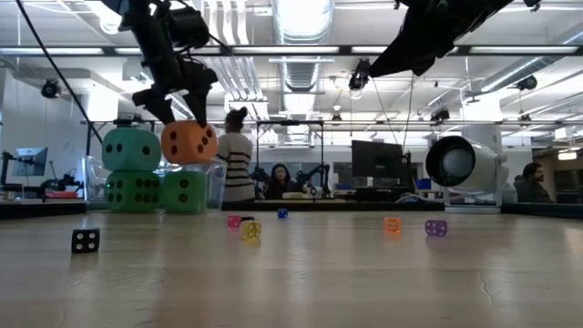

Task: Pick & Place Dice
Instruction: Put the large orange die into the transparent bin, then put the bottom small black die into the transparent bin

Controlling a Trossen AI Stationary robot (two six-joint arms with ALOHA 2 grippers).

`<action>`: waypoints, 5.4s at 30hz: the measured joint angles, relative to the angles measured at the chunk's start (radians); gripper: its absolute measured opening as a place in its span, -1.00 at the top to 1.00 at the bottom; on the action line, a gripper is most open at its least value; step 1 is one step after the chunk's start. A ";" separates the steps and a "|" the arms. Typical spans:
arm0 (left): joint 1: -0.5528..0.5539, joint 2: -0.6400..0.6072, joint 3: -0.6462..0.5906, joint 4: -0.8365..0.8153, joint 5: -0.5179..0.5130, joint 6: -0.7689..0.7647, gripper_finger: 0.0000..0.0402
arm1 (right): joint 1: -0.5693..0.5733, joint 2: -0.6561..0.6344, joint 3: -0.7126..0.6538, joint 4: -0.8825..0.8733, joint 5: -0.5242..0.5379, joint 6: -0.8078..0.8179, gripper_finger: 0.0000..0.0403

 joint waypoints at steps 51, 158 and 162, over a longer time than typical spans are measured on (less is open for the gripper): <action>-0.011 -0.038 -0.040 0.000 -0.026 -0.201 -0.99 | 0.000 0.000 0.000 0.000 0.000 0.000 0.87; -1.228 0.475 -0.028 0.270 0.061 -0.037 0.06 | 0.000 0.000 0.000 0.000 0.000 0.000 0.87; -1.238 0.482 -0.028 0.272 0.061 0.138 0.06 | 0.000 0.000 0.000 0.000 0.000 0.000 0.87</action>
